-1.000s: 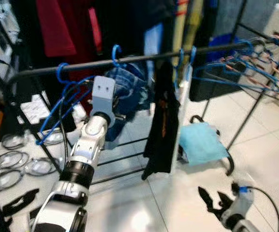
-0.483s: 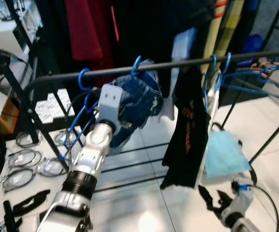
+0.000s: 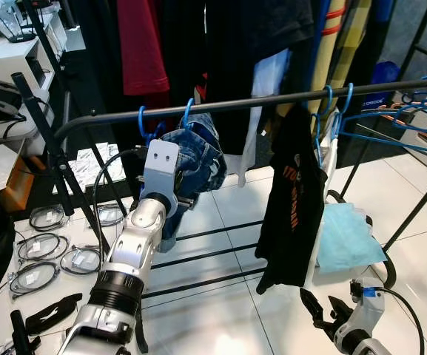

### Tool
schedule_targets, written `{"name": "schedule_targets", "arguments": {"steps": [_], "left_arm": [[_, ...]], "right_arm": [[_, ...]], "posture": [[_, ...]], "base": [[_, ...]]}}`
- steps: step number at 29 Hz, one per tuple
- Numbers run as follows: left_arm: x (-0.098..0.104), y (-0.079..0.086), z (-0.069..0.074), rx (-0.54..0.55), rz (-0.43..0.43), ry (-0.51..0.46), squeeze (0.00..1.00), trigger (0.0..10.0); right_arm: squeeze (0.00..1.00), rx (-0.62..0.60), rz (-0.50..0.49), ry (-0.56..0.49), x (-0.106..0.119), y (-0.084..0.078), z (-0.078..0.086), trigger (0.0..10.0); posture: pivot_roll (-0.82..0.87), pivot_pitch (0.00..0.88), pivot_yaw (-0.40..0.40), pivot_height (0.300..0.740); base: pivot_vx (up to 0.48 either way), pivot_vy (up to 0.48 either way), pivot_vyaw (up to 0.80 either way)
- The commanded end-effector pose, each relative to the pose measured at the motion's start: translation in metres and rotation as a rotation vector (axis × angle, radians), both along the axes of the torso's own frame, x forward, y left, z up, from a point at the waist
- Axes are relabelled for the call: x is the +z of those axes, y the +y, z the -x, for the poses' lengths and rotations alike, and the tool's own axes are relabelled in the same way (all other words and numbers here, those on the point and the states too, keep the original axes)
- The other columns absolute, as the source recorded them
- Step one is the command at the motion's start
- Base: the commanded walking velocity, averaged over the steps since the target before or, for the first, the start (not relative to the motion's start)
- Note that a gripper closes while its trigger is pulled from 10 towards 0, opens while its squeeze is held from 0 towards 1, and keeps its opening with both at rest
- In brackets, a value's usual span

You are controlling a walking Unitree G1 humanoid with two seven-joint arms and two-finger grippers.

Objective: Hang hanger

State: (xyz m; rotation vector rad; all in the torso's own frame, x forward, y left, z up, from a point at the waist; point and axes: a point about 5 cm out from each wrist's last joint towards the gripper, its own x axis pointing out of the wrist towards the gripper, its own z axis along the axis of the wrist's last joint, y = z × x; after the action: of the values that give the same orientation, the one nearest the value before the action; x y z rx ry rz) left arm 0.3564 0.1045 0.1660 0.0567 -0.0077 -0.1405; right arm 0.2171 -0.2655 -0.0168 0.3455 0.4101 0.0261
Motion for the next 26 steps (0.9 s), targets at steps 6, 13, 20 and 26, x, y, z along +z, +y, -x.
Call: {"name": "schedule_targets", "arguments": {"steps": [6, 13, 20, 26], "left_arm": [[-0.005, 0.002, 0.01, -0.051, 0.003, 0.04, 1.0, 10.0], [-0.003, 0.026, 0.04, -0.222, -0.014, -0.13, 1.0, 10.0], [-0.024, 0.047, 0.067, -0.251, -0.025, -0.073, 1.0, 10.0], [-0.068, 0.065, 0.094, -0.231, 0.014, 0.078, 1.0, 10.0]], "right_arm": [[0.0, 0.01, -0.004, 0.006, -0.002, 0.003, 0.001, 10.0], [0.0, 0.01, -0.005, -0.001, -0.001, 0.003, 0.0, 10.0], [0.0, 0.016, -0.01, 0.003, -0.001, 0.002, 0.0, 10.0], [0.0, 0.02, -0.013, 0.009, -0.001, 0.001, -0.001, 10.0]], "posture": [[-0.14, 0.109, 0.063, 0.74], [-0.13, 0.11, 0.06, 0.74], [-0.12, 0.109, 0.053, 0.74], [-0.11, 0.108, 0.048, 0.74]], "base": [[0.0, 0.0, 0.0], [0.0, 0.0, 0.0], [0.0, 0.0, 0.0], [0.0, 0.0, 0.0]]}}
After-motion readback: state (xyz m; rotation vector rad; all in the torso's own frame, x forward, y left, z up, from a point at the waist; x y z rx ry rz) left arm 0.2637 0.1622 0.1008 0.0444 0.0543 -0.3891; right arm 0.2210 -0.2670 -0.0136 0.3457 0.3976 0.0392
